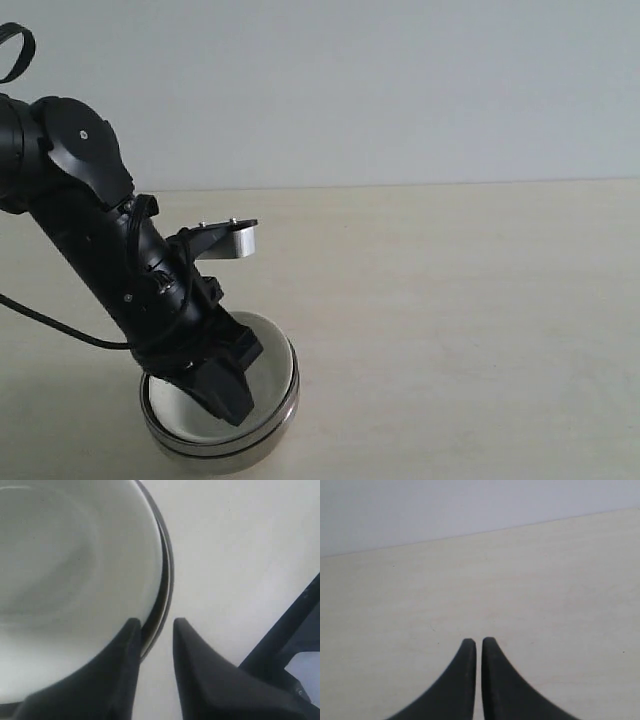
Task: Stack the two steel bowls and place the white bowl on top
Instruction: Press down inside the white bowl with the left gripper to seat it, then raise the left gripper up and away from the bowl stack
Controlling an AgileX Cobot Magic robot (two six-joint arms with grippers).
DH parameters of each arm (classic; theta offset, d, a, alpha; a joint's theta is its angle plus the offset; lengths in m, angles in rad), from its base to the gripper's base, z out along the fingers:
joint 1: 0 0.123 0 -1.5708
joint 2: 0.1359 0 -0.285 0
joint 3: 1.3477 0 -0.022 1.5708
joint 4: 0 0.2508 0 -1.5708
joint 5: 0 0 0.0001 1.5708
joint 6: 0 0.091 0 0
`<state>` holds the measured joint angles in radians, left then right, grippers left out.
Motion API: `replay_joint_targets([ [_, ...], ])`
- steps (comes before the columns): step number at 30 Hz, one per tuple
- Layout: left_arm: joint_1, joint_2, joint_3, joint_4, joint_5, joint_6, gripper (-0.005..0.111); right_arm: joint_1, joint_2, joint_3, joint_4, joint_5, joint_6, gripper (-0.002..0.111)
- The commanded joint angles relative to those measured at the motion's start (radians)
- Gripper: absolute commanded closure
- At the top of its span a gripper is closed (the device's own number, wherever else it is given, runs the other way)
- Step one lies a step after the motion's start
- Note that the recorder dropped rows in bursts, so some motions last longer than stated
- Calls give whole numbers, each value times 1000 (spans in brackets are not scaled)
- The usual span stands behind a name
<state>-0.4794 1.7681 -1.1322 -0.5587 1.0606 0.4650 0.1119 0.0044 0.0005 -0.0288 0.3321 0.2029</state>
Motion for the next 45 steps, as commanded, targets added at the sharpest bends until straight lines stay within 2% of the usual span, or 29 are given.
replay_joint_targets([
  [1, -7, -11, -6, 55, -42, 5, 85, -2, -4, 0, -8, -10, -1, 108],
  [6, -7, -2, -6, 89, -165, -5, 85, -2, -4, 0, -8, -10, -1, 108],
  [14, -7, 75, -6, 104, -258, -5, 85, -2, -4, 0, -8, -10, -1, 108],
  [24, -7, 94, -8, 112, -268, -5, 85, -2, -4, 0, -8, -10, -1, 108],
  [33, -7, -8, -8, 126, -248, -5, 85, -2, -4, 0, -8, -10, -1, 108],
  [39, -7, -51, -9, 132, -328, -5, 85, -2, -4, 0, -8, -10, -1, 108],
  [43, -7, -51, -9, 160, -402, -1, 90, -2, -4, 0, -8, -10, -1, 108],
  [45, -7, -51, -9, 176, -434, -1, 98, -2, -4, 0, -8, -10, -1, 108],
])
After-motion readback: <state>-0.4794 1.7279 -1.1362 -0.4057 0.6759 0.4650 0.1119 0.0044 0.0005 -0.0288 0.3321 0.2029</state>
